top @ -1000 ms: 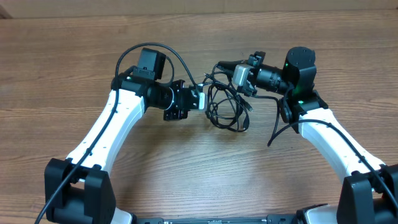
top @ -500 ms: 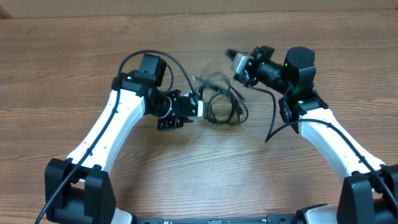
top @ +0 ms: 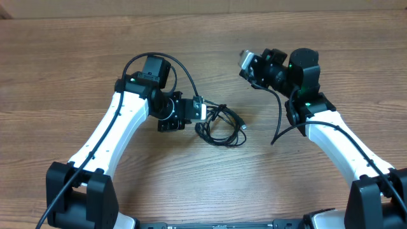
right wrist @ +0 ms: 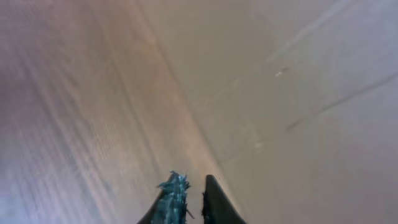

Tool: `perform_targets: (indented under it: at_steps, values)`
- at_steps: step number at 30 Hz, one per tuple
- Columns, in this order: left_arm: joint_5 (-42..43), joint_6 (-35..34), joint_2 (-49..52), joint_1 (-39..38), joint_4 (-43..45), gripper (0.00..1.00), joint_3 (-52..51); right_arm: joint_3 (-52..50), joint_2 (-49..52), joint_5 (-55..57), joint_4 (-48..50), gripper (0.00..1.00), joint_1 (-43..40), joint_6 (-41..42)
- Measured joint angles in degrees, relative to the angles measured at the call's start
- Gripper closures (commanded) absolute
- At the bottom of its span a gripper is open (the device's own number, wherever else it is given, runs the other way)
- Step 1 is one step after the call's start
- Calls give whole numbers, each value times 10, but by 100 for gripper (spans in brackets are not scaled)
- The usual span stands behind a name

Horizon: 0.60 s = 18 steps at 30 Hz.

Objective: Untangle cables

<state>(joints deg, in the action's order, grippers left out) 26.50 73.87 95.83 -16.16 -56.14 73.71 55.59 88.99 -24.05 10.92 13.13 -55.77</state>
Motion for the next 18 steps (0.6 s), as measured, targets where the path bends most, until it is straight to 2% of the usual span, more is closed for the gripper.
perform_targets:
  at_steps: [1, 5, 13, 18]
  values:
    - [-2, 0, 0, 0, 9, 96, 0, 0, 0, -3, -16, 75, 0, -1]
    - [-8, 0, 0, 0, 54, 96, -1, 0, 0, -18, -63, 61, 0, 2]
    - [-47, 2, 0, 0, 138, 96, -1, 0, 0, -71, -135, 55, 0, 0]
    - [-51, 2, 0, 0, 172, 96, -1, 0, 0, -143, -168, 47, 0, 2]
